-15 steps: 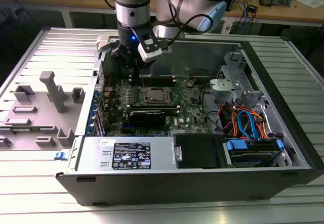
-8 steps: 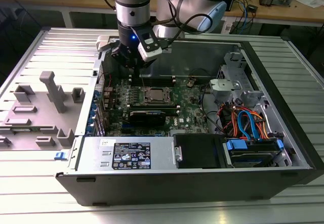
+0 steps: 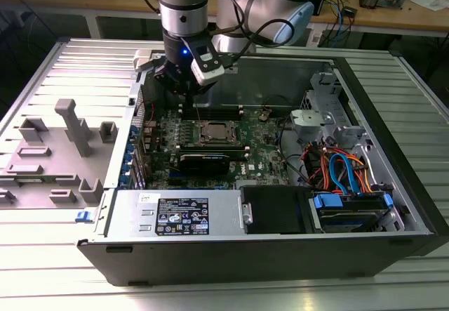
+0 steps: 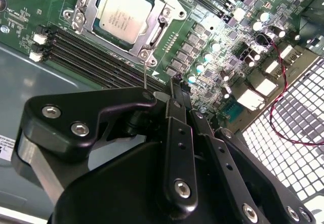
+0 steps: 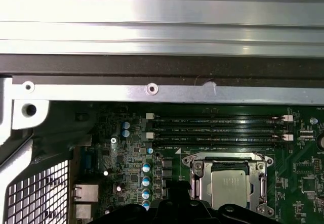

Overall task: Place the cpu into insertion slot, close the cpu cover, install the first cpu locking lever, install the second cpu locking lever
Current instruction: 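Install the first cpu locking lever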

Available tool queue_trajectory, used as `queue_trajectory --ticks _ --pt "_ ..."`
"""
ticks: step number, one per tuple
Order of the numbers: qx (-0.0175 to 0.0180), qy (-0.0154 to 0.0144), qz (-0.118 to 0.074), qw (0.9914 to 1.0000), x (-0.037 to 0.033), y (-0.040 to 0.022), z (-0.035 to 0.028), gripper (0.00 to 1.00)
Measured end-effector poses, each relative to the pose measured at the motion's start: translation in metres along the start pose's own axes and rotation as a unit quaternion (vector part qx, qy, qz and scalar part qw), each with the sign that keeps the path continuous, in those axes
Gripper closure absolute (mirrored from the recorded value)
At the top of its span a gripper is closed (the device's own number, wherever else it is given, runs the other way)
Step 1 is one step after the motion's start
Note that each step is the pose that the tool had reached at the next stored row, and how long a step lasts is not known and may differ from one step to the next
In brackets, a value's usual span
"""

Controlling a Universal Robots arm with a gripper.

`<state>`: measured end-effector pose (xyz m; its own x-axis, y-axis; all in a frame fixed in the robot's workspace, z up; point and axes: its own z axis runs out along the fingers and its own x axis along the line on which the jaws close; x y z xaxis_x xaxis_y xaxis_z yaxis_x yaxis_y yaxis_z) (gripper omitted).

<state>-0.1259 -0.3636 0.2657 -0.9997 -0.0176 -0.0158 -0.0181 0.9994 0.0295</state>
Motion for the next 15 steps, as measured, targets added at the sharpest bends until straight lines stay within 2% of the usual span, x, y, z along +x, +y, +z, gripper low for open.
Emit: queue_trajectory --ticks 3,7,11,15 --pt "0.0 0.0 -0.002 1.0 0.0002 0.0012 0.0001 0.89" --pt "-0.0003 0.0003 -0.017 0.99986 0.0005 0.0072 0.001 0.89" --pt "-0.0003 0.0005 -0.022 0.99976 0.0003 0.0118 0.0022 0.89" --pt "-0.0004 0.0006 -0.025 0.99968 -0.0028 0.0131 0.0029 0.89"
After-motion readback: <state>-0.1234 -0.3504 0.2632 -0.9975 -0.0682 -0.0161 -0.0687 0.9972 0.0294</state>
